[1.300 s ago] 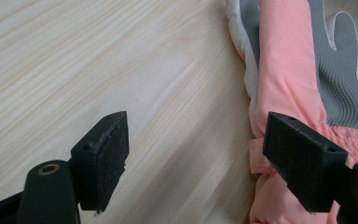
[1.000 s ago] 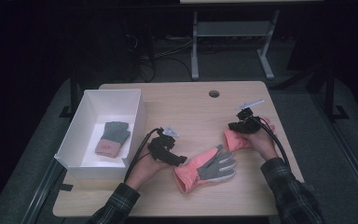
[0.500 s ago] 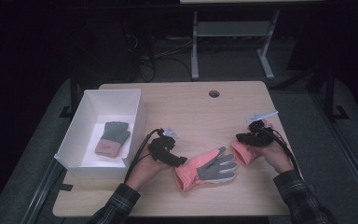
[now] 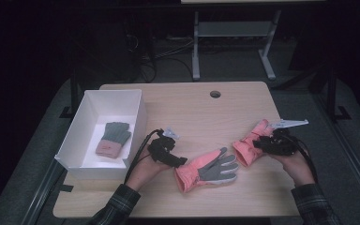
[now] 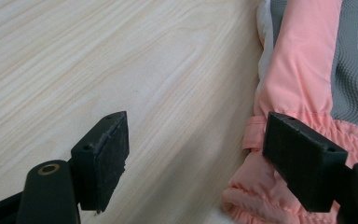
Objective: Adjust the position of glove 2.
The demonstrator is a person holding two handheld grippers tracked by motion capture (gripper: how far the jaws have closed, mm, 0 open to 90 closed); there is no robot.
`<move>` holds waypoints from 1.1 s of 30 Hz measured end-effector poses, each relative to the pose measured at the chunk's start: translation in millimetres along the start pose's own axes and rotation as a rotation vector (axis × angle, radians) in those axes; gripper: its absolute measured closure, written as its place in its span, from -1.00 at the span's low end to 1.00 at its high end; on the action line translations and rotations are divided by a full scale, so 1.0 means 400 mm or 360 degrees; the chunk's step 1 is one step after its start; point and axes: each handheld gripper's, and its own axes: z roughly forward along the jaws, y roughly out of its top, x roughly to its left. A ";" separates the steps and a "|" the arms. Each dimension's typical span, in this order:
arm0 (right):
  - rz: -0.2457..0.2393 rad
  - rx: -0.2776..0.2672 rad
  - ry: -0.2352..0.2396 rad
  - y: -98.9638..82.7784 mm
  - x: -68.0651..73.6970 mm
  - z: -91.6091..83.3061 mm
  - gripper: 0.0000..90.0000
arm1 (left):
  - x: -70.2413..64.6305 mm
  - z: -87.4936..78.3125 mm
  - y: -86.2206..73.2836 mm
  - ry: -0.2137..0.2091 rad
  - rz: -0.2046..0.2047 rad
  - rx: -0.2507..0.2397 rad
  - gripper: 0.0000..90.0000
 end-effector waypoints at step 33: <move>0.0107 0.0032 -0.0035 -0.039 -0.082 0.060 0.95 | 0.009 0.012 -0.005 -0.0003 -0.0004 0.0037 -0.50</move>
